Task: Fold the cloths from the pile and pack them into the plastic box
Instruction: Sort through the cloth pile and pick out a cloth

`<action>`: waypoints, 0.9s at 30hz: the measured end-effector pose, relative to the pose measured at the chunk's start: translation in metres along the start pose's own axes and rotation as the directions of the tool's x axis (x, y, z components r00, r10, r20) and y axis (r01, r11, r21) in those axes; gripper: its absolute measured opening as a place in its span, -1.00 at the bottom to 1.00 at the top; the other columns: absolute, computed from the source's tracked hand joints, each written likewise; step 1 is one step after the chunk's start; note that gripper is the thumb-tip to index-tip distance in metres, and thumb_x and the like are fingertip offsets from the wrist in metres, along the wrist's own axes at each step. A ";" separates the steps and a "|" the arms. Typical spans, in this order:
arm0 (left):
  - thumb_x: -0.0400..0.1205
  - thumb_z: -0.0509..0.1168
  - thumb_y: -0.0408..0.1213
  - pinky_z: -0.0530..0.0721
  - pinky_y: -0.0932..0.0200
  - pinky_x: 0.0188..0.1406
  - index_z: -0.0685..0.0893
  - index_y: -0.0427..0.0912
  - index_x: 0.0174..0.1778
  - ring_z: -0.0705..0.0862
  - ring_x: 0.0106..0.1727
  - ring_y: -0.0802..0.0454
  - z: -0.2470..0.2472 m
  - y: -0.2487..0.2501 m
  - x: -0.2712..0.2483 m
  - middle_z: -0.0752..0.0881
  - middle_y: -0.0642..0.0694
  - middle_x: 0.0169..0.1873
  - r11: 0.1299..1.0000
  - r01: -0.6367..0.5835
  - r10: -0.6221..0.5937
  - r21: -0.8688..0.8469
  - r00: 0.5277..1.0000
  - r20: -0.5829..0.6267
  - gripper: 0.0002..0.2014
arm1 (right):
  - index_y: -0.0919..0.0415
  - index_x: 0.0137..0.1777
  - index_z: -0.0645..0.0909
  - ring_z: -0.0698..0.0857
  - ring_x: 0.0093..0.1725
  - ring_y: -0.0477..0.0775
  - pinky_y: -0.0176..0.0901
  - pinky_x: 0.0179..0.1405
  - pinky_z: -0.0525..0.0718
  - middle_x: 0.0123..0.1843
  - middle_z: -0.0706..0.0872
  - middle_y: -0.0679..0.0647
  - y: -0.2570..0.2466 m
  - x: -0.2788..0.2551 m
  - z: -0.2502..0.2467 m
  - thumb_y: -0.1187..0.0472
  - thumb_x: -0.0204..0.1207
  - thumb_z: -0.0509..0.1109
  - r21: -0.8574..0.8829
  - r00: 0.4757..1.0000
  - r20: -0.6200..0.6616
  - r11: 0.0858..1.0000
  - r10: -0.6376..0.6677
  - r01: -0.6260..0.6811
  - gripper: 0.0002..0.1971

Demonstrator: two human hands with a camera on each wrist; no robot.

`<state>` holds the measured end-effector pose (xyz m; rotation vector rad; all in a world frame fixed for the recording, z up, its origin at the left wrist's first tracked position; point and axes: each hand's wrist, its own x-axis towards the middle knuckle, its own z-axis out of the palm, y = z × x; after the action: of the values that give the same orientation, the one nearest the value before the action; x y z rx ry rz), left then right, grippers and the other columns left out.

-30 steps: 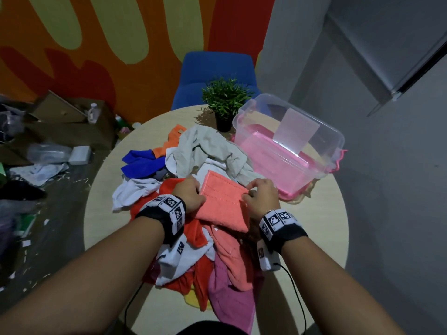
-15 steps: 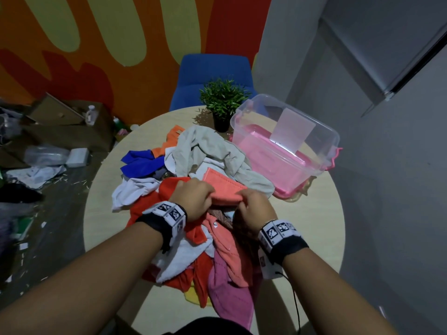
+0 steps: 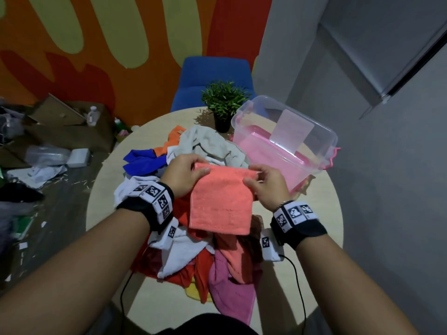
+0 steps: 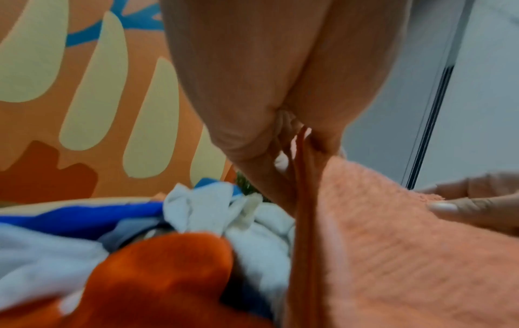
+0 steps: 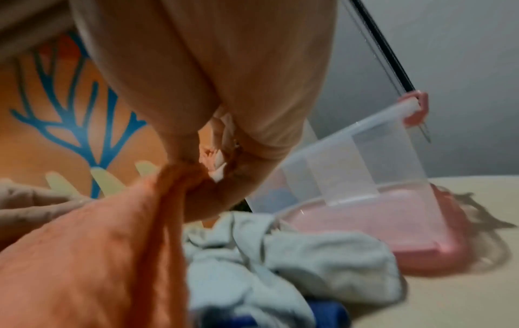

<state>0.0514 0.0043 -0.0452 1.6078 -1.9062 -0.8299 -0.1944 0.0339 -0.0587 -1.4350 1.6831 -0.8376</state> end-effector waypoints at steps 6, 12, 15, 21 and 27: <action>0.68 0.38 -0.22 0.63 0.10 0.00 0.80 -0.19 0.08 0.75 0.03 -0.11 0.027 -0.024 -0.012 0.83 -0.14 -0.03 0.999 0.016 -0.016 0.039 1.000 -0.016 -0.84 | -0.06 -0.05 0.67 0.75 -0.10 -0.03 -0.01 0.01 0.76 -0.10 0.76 -0.08 0.022 0.000 0.032 0.39 0.45 0.51 -0.138 0.997 0.069 0.990 -0.020 0.029 -0.71; 0.41 0.62 -0.35 0.73 0.09 -0.12 0.50 0.16 0.32 0.75 -0.11 0.00 0.024 -0.034 -0.023 0.70 0.06 0.00 1.000 0.029 -0.030 0.008 0.969 0.244 -0.35 | 0.00 0.13 0.58 0.73 -0.08 -0.12 -0.34 -0.09 0.71 -0.04 0.75 -0.06 0.030 -0.008 0.024 0.39 0.35 0.60 -0.124 0.982 0.185 0.990 -0.038 0.062 -0.57; 0.40 0.59 -0.44 0.73 0.05 0.06 0.50 0.02 0.41 0.74 0.02 0.00 0.037 -0.045 -0.029 0.71 0.03 0.05 0.992 0.113 -0.121 0.048 0.962 0.246 -0.31 | 0.00 0.49 0.43 0.71 0.02 -0.05 -0.24 0.10 0.67 0.10 0.72 -0.02 0.040 -0.012 0.034 0.33 0.27 0.68 -0.182 0.969 0.246 0.983 0.020 0.026 -0.21; 0.66 0.40 -0.33 0.62 0.17 -0.07 0.76 -0.27 0.07 0.75 0.01 0.02 0.037 -0.045 -0.021 0.82 -0.09 -0.02 0.986 0.117 -0.109 -0.118 0.991 0.074 -0.87 | 0.08 0.01 0.72 0.80 -0.09 -0.04 -0.01 0.00 0.76 -0.09 0.83 -0.02 0.041 -0.007 0.036 0.15 0.41 0.62 0.021 0.983 0.178 0.999 0.042 -0.047 -0.79; 0.72 0.32 -0.29 0.72 0.09 0.02 0.77 -0.15 0.12 0.80 -0.01 0.07 0.007 -0.013 -0.006 0.84 -0.01 -0.04 0.944 0.060 -0.074 -0.325 0.997 -0.031 -0.86 | 0.06 0.02 0.67 0.82 -0.07 0.03 -0.07 -0.33 0.76 -0.02 0.80 0.08 -0.007 -0.003 0.009 0.37 0.60 0.40 0.361 0.997 0.072 0.932 -0.005 -0.021 -0.83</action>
<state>0.0563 0.0099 -0.0588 1.4803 -1.5931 -1.0662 -0.1832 0.0355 -0.0565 -1.1871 1.3913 -1.0191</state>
